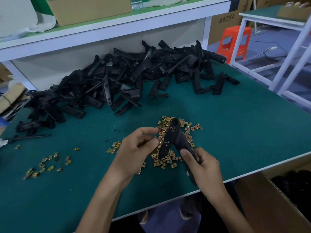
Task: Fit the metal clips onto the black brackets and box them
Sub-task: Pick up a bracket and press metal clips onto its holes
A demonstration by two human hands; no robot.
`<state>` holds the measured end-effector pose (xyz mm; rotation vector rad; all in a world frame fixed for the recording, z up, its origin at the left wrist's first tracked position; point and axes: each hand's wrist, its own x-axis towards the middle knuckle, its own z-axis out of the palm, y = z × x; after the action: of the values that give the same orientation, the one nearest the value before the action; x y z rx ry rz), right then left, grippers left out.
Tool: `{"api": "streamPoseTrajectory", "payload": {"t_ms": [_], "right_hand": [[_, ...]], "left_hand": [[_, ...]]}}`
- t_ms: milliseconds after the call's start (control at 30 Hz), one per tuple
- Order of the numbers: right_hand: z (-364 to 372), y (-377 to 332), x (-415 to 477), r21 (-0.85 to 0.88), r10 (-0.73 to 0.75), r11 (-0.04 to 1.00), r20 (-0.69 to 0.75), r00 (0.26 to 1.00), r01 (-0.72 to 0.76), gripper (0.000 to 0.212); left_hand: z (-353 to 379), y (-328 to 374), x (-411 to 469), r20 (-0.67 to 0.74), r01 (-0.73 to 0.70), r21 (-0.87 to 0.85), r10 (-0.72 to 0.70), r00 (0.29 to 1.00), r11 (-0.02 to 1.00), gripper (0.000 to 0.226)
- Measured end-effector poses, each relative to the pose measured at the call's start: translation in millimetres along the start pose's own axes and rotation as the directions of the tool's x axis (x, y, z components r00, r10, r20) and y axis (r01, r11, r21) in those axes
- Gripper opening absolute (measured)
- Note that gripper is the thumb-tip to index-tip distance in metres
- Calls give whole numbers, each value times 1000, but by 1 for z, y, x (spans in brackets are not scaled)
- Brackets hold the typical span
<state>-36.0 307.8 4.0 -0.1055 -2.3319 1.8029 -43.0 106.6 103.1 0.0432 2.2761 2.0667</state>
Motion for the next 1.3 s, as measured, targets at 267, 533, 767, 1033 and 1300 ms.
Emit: {"api": "streamPoseTrajectory", "payload": {"t_ms": [267, 533, 767, 1033, 1300], "right_hand": [[-2, -2, 3, 19, 21, 1000, 56, 998, -22, 68], [-1, -3, 3, 18, 9, 1000, 65, 998, -10, 66], [-2, -1, 3, 82, 23, 996, 75, 997, -29, 72], [-4, -4, 3, 72, 39, 996, 91, 995, -46, 73], [-4, -6, 2, 44, 11, 999, 101, 995, -16, 59]], "left_hand": [[-10, 7, 4, 63, 14, 66, -18, 998, 998, 27], [-14, 14, 3, 133, 45, 118, -61, 989, 992, 24], [-23, 21, 7, 136, 73, 178, -98, 986, 981, 27], [-19, 16, 5, 153, 80, 181, -109, 982, 980, 28], [-21, 18, 7, 163, 115, 141, -138, 977, 983, 26]]}}
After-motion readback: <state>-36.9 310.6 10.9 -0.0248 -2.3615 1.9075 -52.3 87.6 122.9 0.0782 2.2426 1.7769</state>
